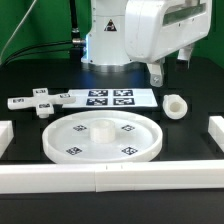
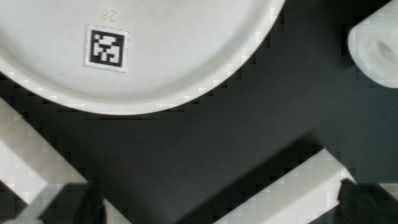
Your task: Assemble round table
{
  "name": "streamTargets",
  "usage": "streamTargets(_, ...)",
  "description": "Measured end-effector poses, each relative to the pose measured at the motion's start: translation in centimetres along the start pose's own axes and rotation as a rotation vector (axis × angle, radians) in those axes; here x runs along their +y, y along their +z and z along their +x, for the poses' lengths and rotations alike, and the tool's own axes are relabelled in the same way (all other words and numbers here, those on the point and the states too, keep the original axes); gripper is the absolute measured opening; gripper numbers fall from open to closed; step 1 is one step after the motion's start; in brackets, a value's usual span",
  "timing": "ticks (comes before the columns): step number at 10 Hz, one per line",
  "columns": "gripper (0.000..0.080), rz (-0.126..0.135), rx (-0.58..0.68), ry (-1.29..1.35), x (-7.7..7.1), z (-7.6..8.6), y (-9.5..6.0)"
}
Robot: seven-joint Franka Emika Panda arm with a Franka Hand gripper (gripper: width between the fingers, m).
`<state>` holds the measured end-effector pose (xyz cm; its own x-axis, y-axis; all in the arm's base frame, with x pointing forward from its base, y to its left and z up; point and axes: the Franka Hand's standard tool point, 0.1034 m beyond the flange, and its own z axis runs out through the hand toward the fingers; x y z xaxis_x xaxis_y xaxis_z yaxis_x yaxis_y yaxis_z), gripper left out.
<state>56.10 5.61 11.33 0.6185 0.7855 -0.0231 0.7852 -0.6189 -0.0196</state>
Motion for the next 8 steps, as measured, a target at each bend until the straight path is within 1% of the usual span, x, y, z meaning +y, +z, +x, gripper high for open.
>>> streamTargets(6, 0.0650, 0.000, -0.001, -0.005, 0.1, -0.2, 0.1)
streamTargets(7, 0.0650, -0.011, 0.008, -0.090, 0.9, -1.9, 1.0)
streamTargets(8, 0.0650, -0.012, 0.006, -0.095, 1.7, -3.8, 2.2)
